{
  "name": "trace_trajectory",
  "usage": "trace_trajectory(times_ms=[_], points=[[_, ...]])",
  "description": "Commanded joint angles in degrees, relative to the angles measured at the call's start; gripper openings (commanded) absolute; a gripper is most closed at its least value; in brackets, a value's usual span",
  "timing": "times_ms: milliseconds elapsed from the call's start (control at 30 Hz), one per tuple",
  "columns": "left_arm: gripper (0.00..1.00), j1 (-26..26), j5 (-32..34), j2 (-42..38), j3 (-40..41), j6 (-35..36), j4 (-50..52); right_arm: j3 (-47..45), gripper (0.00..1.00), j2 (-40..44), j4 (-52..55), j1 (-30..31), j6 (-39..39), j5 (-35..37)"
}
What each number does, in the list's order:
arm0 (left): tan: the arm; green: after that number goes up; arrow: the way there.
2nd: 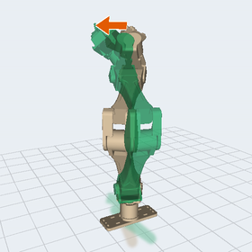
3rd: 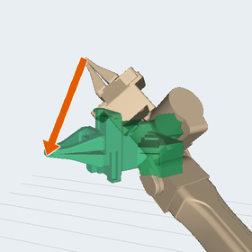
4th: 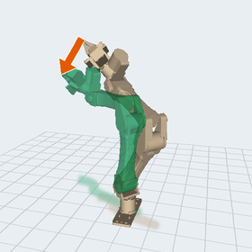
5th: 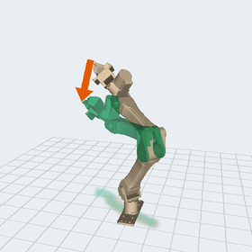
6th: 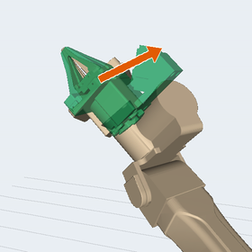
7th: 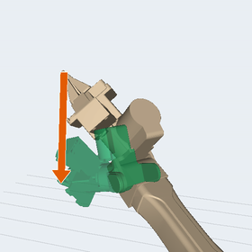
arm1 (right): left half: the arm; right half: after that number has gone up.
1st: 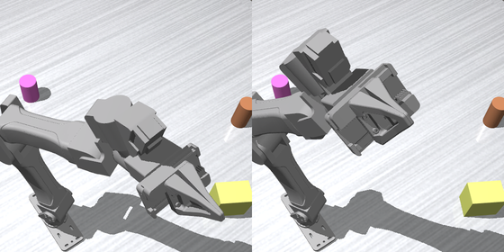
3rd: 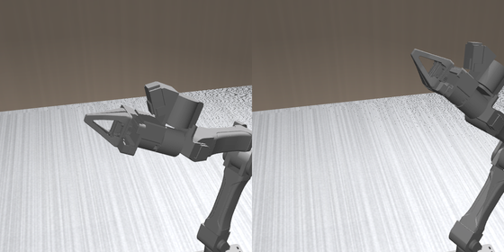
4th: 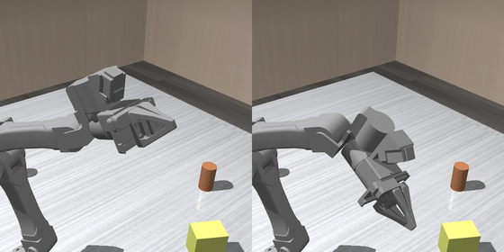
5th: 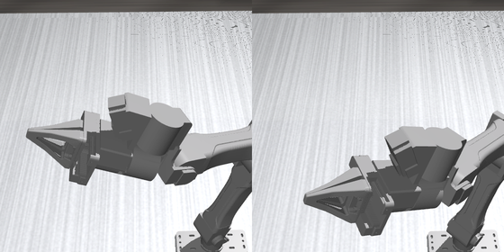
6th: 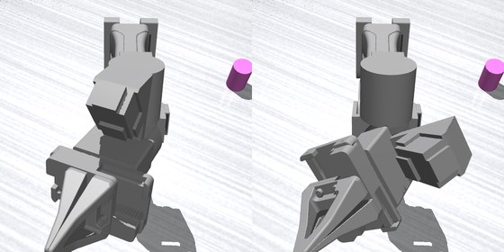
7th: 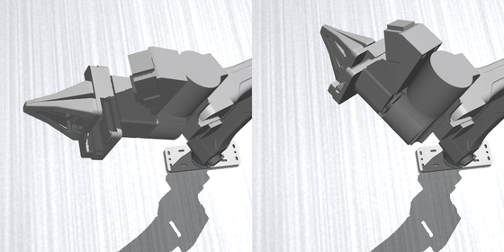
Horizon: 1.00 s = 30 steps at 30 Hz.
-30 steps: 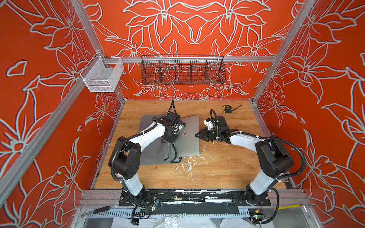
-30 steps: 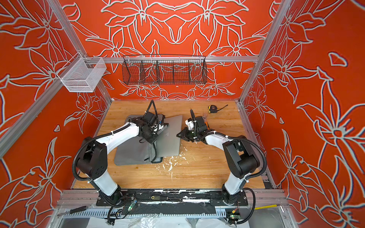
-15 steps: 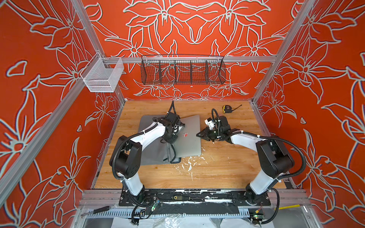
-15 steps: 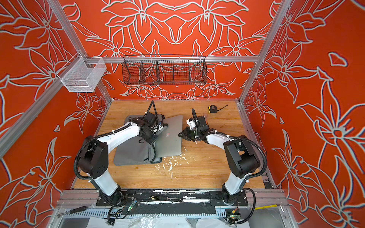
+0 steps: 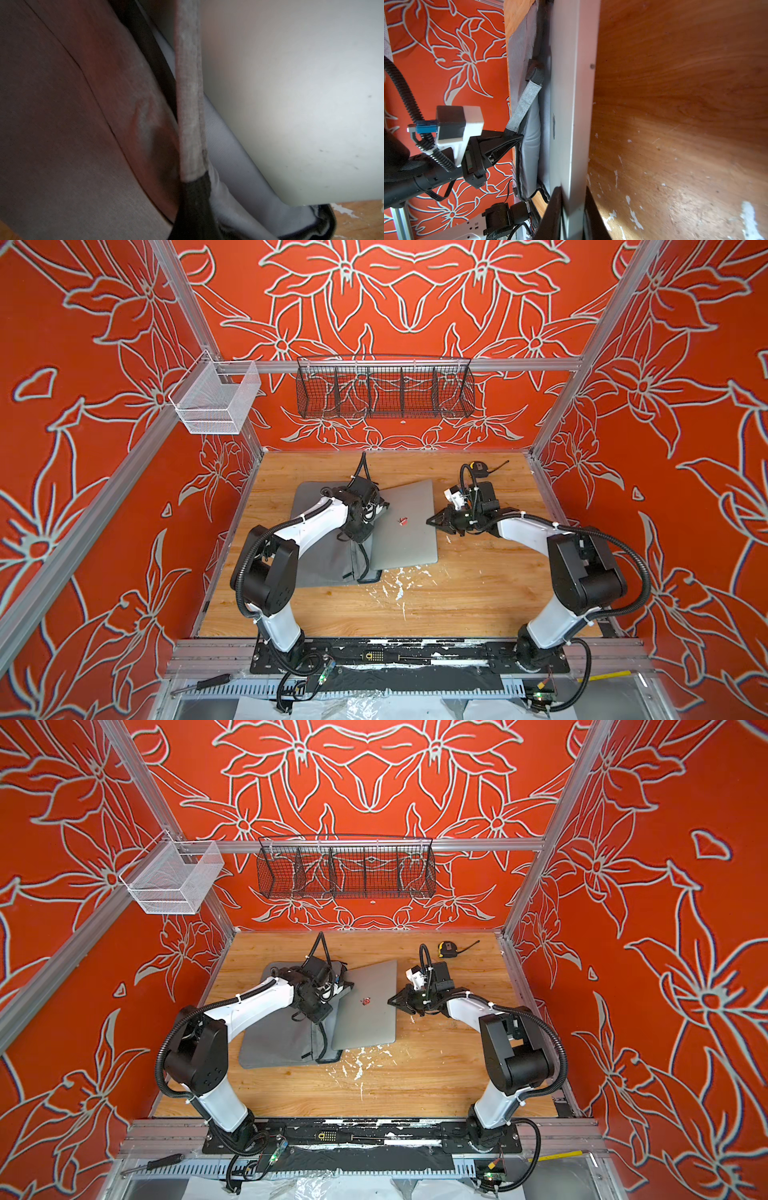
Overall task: Open the zippered laptop bag and take out the laptop
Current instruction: Take out the laptop from the zippered laptop bag, then close the bag flap on the zippered laptop bag.
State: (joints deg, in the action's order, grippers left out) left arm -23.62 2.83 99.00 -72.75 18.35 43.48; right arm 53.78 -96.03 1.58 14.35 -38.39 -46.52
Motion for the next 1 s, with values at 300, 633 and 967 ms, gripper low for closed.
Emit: trace_trajectory(times_ms=[300, 633, 967], points=[[0.00, 1.1, 8.1, 2.7, -0.1, 3.7, 6.0, -1.2, 0.00, 1.1, 3.4, -4.4, 5.5, -1.9], [0.00, 1.5, 8.3, 3.0, -0.5, 2.5, 5.9, -2.4, 0.00, 1.6, 5.8, -6.0, 7.8, -1.4], [0.00, 1.5, 8.9, 2.5, 0.2, 3.8, 6.2, -2.3, 0.00, 4.1, 12.3, -11.1, 12.5, -2.1]])
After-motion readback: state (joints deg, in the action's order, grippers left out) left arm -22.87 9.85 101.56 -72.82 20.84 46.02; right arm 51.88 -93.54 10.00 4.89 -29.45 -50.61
